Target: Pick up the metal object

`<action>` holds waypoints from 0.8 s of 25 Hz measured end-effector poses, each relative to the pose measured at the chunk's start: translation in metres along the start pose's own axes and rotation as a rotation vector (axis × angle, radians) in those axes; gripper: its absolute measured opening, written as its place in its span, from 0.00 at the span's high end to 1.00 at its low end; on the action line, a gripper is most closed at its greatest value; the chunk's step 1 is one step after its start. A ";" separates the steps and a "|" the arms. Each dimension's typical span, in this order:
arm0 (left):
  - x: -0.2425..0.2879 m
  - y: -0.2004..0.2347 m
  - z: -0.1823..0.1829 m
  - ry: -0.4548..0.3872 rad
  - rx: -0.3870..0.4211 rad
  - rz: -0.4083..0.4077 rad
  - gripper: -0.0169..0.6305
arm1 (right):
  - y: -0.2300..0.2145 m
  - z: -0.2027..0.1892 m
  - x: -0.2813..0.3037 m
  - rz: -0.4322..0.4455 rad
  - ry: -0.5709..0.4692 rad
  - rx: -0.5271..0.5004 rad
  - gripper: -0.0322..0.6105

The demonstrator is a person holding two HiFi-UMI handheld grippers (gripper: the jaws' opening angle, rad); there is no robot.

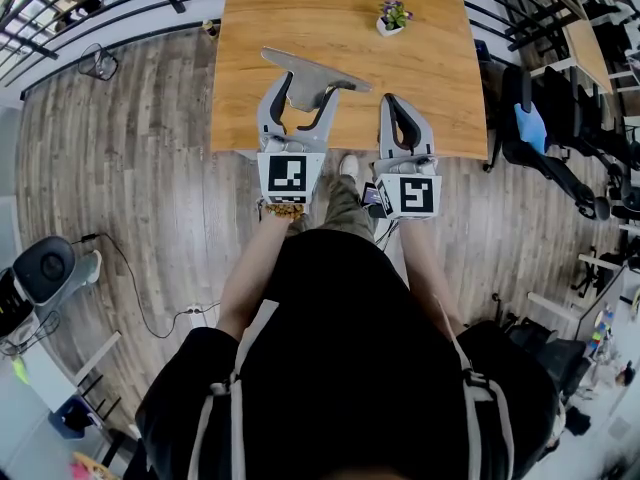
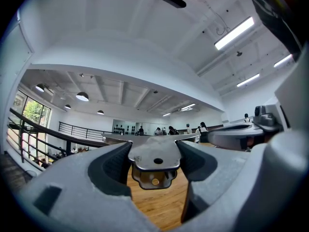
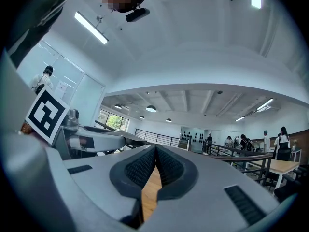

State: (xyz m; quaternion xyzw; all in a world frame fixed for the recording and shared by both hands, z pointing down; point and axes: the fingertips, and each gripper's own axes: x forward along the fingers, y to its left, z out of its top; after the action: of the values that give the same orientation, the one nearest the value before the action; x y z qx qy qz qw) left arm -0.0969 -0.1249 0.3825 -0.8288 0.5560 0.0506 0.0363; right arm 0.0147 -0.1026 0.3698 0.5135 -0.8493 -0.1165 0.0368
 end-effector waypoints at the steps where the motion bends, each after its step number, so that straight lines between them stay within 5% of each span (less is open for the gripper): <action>1: 0.000 0.000 0.000 0.000 -0.001 -0.001 0.51 | 0.001 0.000 0.000 -0.001 -0.001 -0.002 0.95; 20: -0.006 0.010 0.003 -0.003 -0.033 0.001 0.51 | 0.010 -0.001 0.001 -0.017 -0.001 0.006 0.95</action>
State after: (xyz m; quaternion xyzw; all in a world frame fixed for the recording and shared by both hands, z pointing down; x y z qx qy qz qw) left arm -0.1083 -0.1229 0.3799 -0.8289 0.5555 0.0611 0.0235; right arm 0.0059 -0.0997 0.3726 0.5207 -0.8454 -0.1146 0.0337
